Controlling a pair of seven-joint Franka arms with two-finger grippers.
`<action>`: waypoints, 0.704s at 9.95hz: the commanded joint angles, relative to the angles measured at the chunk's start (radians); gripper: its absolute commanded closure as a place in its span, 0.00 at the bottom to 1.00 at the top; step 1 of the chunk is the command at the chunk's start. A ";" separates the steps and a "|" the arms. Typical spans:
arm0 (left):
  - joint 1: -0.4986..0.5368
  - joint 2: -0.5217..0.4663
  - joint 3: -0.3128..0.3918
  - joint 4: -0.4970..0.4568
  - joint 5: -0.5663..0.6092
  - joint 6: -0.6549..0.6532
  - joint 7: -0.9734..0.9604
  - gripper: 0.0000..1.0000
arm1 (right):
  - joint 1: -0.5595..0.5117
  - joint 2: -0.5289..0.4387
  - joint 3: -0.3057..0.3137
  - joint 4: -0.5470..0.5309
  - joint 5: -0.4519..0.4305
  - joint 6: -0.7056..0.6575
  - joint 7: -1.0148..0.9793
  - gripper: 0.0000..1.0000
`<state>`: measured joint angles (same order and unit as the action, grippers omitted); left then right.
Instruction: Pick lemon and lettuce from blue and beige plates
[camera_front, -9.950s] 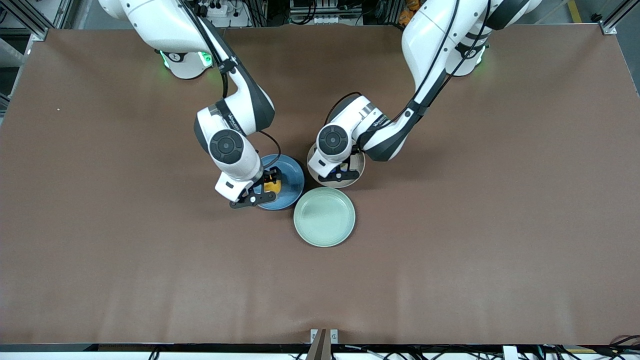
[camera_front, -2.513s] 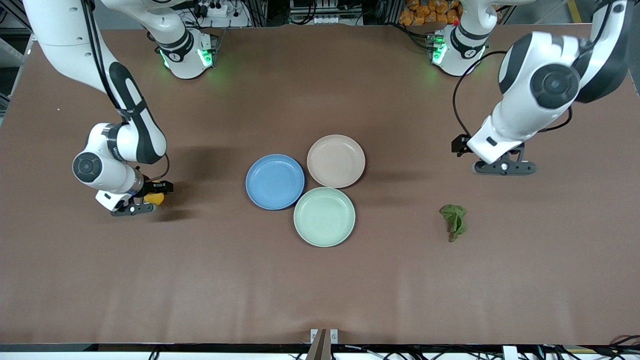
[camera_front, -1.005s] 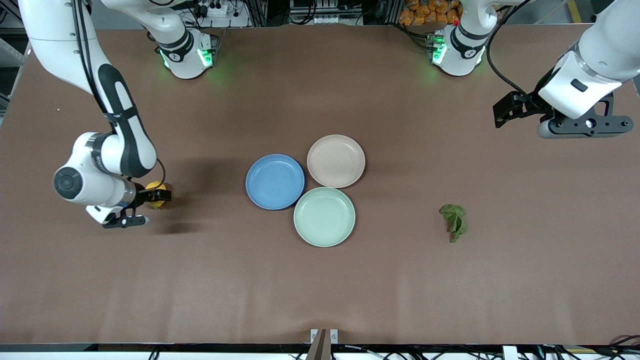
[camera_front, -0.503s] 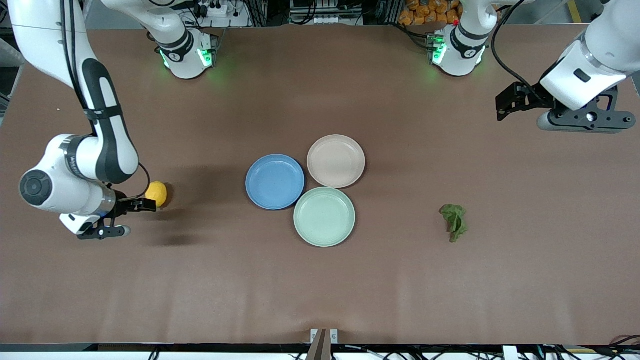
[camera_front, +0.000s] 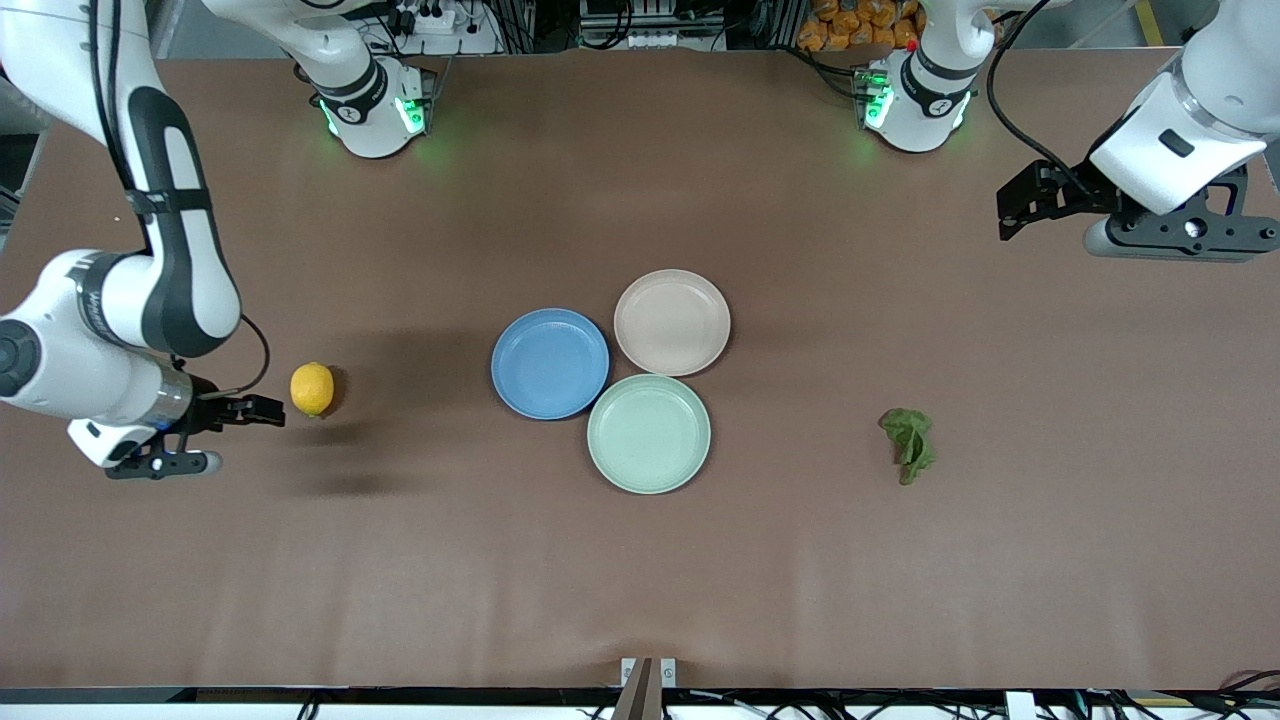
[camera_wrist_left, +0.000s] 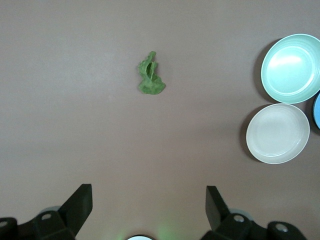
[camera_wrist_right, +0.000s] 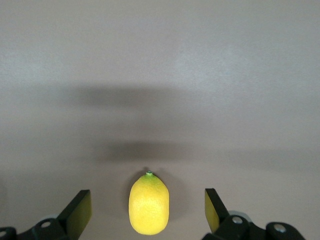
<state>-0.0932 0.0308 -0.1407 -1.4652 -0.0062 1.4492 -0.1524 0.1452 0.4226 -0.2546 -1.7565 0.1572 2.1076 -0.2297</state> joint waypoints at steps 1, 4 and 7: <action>0.010 0.000 0.004 0.008 -0.009 0.000 0.030 0.00 | -0.028 -0.094 0.037 -0.072 -0.001 0.005 0.015 0.00; 0.015 0.003 0.003 -0.012 -0.008 0.053 0.031 0.00 | -0.050 -0.178 0.112 -0.112 -0.074 -0.012 0.145 0.00; 0.018 0.011 -0.002 -0.009 0.002 0.057 0.053 0.00 | -0.090 -0.258 0.156 -0.104 -0.096 -0.112 0.161 0.00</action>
<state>-0.0852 0.0437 -0.1373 -1.4721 -0.0062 1.4957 -0.1342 0.1059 0.2359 -0.1446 -1.8272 0.0925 2.0265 -0.0871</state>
